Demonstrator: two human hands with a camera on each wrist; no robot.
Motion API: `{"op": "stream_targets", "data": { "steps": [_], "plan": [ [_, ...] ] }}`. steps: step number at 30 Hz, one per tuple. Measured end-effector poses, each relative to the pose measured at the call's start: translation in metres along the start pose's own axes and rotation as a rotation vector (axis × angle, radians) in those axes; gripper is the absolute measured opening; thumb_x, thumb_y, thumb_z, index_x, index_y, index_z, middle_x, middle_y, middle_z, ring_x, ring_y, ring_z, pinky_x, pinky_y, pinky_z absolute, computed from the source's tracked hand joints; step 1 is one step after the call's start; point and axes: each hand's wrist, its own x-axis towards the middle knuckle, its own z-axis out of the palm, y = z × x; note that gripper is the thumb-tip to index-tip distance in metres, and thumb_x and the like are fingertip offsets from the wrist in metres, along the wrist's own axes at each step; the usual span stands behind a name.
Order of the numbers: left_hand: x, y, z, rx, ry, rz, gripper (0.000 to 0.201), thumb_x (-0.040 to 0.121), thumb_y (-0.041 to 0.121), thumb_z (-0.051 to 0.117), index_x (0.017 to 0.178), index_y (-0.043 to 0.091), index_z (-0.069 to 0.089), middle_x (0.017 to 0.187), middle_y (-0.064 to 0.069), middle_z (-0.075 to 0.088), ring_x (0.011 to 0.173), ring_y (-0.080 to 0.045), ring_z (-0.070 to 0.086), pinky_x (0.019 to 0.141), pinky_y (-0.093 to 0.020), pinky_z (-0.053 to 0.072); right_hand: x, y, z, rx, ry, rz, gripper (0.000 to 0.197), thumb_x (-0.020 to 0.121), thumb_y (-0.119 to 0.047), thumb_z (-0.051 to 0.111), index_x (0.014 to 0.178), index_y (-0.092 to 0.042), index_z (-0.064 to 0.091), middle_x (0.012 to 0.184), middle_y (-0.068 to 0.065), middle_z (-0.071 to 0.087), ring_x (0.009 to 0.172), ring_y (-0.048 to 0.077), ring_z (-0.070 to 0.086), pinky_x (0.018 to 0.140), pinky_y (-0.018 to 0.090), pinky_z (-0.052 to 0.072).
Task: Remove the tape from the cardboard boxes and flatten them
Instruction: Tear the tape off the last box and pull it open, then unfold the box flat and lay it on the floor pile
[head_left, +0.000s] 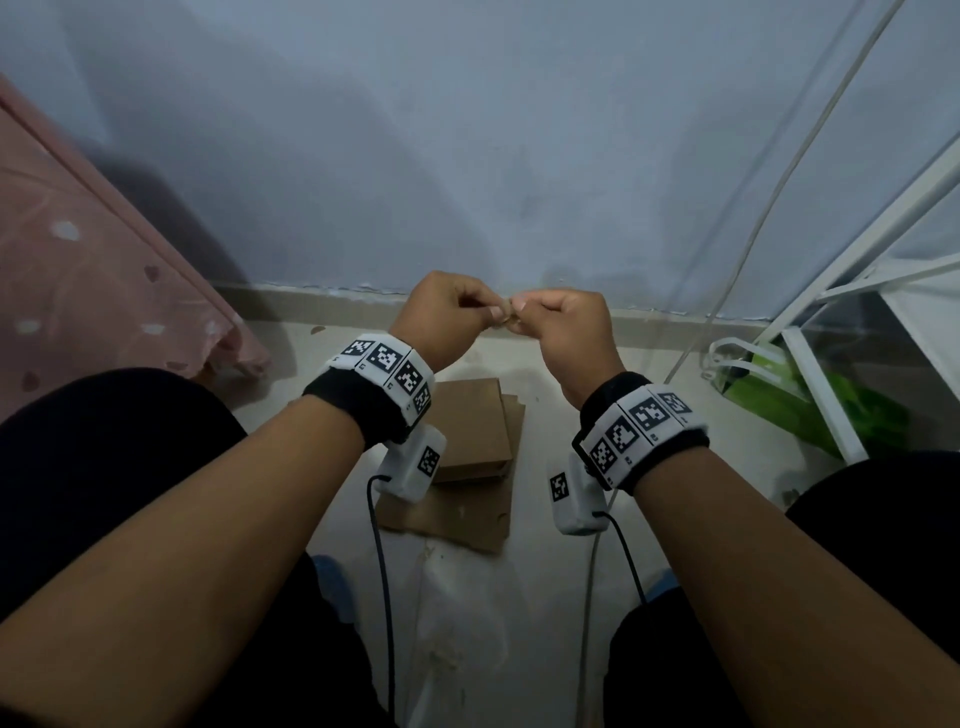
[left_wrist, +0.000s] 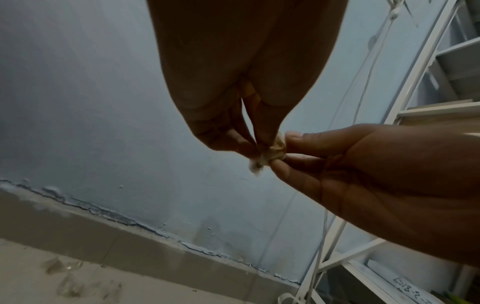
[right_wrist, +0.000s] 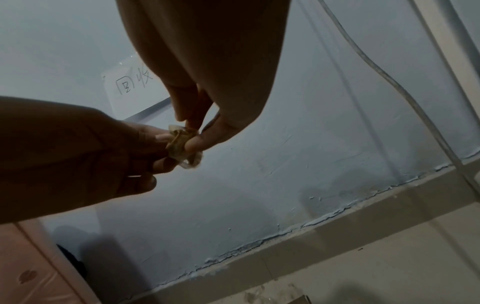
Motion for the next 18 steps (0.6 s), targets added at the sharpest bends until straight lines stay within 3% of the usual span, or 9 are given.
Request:
{"op": "stream_targets", "data": {
  "steps": [3,5,8,11,13,16,18],
  "plan": [
    [0.004,-0.002,-0.003,0.054,0.045,-0.062,0.016,0.092,0.004,0.062,0.086,0.007,0.077,0.073,0.003,0.069,0.061,0.004,0.059,0.065,-0.013,0.045,0.002,0.006,0.003,-0.25,-0.047,-0.052,0.023,0.085,-0.001,0.071,0.104,-0.009,0.078,0.099,-0.001,0.063,0.09,0.013,0.06,0.088,0.027,0.053],
    [0.003,-0.004,-0.004,0.048,0.002,-0.101,0.016,0.091,0.005,0.065,0.084,0.012,0.077,0.075,-0.001,0.07,0.065,-0.005,0.059,0.068,-0.023,0.05,0.001,0.008,0.002,-0.257,-0.043,-0.029,0.021,0.083,0.002,0.072,0.096,-0.013,0.077,0.087,-0.006,0.062,0.082,0.011,0.06,0.08,0.027,0.054],
    [-0.006,-0.002,-0.004,-0.047,-0.07,-0.152,0.008,0.082,-0.002,0.073,0.087,0.003,0.076,0.077,-0.016,0.072,0.067,-0.019,0.066,0.072,-0.033,0.061,0.0,0.011,0.0,-0.187,-0.017,0.064,0.027,0.079,0.01,0.065,0.073,-0.016,0.068,0.07,0.002,0.064,0.065,0.017,0.063,0.065,0.033,0.058],
    [-0.009,-0.007,-0.003,-0.011,-0.066,-0.242,0.02,0.075,-0.007,0.079,0.082,0.007,0.067,0.069,-0.018,0.069,0.063,-0.027,0.069,0.071,-0.041,0.064,-0.001,0.023,0.0,-0.307,-0.045,0.13,0.028,0.074,0.008,0.063,0.061,-0.016,0.067,0.063,0.004,0.067,0.057,0.021,0.066,0.064,0.043,0.063],
    [-0.009,-0.016,-0.001,0.153,-0.137,-0.281,0.022,0.077,-0.006,0.079,0.079,0.012,0.066,0.071,-0.011,0.068,0.066,-0.024,0.071,0.072,-0.041,0.064,-0.003,0.026,0.004,-0.463,-0.17,0.195,0.025,0.078,0.003,0.065,0.063,-0.014,0.073,0.063,0.007,0.072,0.059,0.022,0.071,0.07,0.047,0.064],
    [-0.012,-0.033,0.009,0.397,-0.265,-0.336,0.018,0.087,-0.001,0.068,0.083,0.013,0.078,0.082,-0.006,0.07,0.076,-0.019,0.069,0.064,-0.028,0.059,-0.016,0.03,0.013,-0.796,-0.5,0.413,0.007,0.085,-0.007,0.076,0.085,-0.001,0.078,0.075,0.012,0.077,0.074,0.023,0.077,0.078,0.043,0.064],
    [-0.011,-0.046,0.016,0.49,-0.299,-0.372,0.012,0.089,0.004,0.068,0.085,0.006,0.079,0.084,-0.01,0.072,0.077,-0.023,0.068,0.068,-0.032,0.06,-0.026,0.047,0.016,-0.818,-0.666,0.64,0.016,0.091,-0.004,0.071,0.1,0.01,0.071,0.087,0.023,0.077,0.084,0.031,0.077,0.083,0.048,0.063]
  ]
}}
